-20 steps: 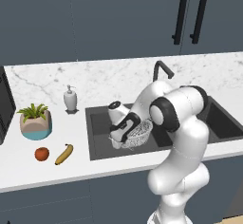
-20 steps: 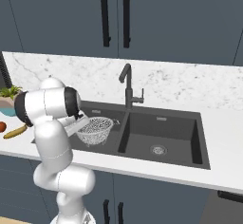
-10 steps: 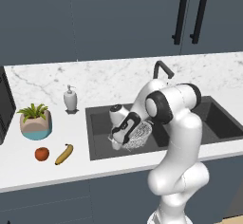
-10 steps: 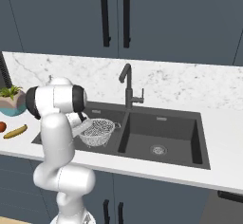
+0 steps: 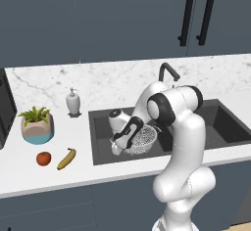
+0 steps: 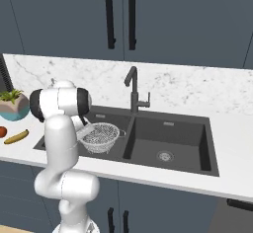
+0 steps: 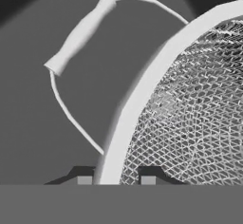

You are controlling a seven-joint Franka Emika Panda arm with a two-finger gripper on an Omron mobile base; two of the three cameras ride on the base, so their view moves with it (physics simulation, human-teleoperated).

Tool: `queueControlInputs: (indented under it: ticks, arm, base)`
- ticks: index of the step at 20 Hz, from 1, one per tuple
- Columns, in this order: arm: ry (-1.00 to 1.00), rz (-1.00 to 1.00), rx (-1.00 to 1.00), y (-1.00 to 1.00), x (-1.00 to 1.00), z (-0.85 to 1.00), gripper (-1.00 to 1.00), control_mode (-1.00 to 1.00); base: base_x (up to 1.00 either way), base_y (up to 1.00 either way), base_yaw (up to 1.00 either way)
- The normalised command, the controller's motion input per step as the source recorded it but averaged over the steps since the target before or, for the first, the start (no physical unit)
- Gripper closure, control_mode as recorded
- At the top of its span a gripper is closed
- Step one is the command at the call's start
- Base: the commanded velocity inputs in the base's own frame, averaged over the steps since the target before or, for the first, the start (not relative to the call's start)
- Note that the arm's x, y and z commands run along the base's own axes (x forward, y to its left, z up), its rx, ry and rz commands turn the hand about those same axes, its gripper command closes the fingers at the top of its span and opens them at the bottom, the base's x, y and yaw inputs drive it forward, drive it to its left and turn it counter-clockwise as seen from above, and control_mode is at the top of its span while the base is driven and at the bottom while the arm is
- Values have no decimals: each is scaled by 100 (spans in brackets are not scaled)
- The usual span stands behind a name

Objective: Put the colander in the sink, put the banana, orange in the colander, and turn on the sink faucet and pour water over the colander.

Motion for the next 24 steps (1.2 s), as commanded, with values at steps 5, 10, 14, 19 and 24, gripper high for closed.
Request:
queueControlInputs:
  ticks: [5, 10, 14, 19, 24]
  arm:
    - [0, 0, 0, -12, 9, -6, -100, -100]
    - [0, 0, 0, -17, -2, 6, -100, -100]
    - [0, 0, 4, -4, -18, 43, -100, -100]
    - [0, 0, 6, 9, -31, 71, -100, -100]
    - [2, 0, 10, 45, -37, 88, -100, -100]
  base:
    - [0, 0, 0]
    - [0, 0, 0]
    - [0, 0, 0]
    - [0, 0, 0]
    - [0, 0, 0]
